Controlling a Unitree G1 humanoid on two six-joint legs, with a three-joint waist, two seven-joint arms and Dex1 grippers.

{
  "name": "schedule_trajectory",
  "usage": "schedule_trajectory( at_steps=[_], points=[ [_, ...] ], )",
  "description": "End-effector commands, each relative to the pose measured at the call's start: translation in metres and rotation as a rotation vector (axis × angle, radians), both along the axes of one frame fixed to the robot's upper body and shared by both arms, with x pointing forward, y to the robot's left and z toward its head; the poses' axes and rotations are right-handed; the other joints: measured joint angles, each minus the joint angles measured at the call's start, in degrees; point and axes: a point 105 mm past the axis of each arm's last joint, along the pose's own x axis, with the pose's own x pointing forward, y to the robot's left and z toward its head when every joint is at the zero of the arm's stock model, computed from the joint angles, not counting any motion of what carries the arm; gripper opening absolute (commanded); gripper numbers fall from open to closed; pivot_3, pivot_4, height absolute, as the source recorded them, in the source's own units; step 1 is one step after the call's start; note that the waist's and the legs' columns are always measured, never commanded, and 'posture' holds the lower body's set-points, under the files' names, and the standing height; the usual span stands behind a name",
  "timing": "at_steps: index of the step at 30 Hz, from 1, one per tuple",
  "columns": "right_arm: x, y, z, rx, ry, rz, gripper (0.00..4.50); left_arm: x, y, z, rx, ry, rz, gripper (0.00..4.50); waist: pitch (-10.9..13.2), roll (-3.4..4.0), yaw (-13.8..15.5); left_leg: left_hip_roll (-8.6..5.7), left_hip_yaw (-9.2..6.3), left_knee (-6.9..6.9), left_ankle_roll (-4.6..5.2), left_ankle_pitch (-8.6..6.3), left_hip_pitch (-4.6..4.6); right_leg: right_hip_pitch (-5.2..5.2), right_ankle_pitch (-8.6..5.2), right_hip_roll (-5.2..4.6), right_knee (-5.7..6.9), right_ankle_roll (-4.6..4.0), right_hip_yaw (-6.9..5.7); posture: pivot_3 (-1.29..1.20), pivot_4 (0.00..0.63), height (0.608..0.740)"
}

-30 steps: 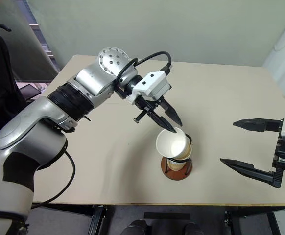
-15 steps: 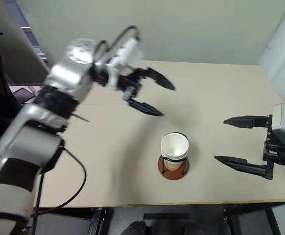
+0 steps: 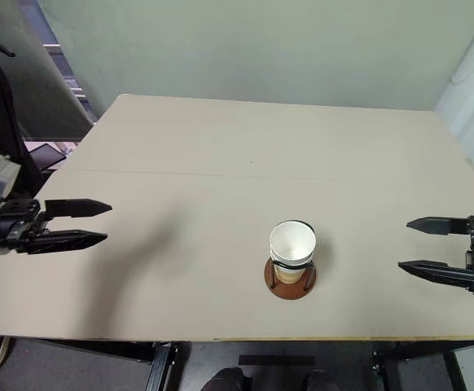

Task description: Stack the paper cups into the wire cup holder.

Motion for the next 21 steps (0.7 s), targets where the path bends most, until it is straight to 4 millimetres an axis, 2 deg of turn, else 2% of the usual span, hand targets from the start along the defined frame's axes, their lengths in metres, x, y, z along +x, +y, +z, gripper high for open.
schedule_trajectory(
  at_steps=[1,4,12,16,21],
  points=[
    [0.004,0.0,0.008,-0.013,-0.039,0.016,4.5,-0.006,-0.007,0.005,-0.006,-0.036,-0.001,4.18,0.01,-0.01,-0.24,0.0,0.03,-0.01,-0.03,0.01,0.16,0.11,-0.01,0.0,0.08,-0.01,0.02,0.0,0.15,0.74],
    [0.007,0.004,0.012,-0.006,-0.045,0.028,4.5,-0.009,-0.01,0.002,-0.009,-0.033,0.013,4.18,0.01,-0.03,-0.68,0.07,0.08,-0.07,-0.12,0.06,0.53,0.34,-0.05,0.09,0.18,-0.16,0.0,0.0,0.15,0.74],
    [0.015,0.008,0.011,-0.005,-0.028,0.032,4.5,-0.011,-0.014,-0.004,-0.011,-0.033,0.061,4.18,0.0,-0.03,-1.22,0.08,0.14,-0.41,-0.18,0.01,0.55,0.18,-0.14,0.11,0.18,-0.33,-0.09,0.0,0.15,0.74],
    [0.022,0.009,0.01,-0.016,-0.03,0.028,4.5,-0.009,-0.012,-0.007,-0.015,-0.037,0.078,4.18,0.0,-0.03,-1.23,0.12,0.14,-0.8,-0.26,0.02,0.56,0.03,0.06,0.1,0.16,0.02,-0.05,0.0,0.15,0.74],
    [0.026,0.01,0.009,-0.019,-0.034,0.028,4.5,-0.008,-0.011,-0.011,-0.022,-0.039,0.086,4.18,0.0,-0.03,-1.21,0.36,0.04,-0.98,-0.55,0.0,0.55,-0.08,0.08,0.14,0.17,0.04,-0.08,0.0,0.15,0.74]
  ],
)
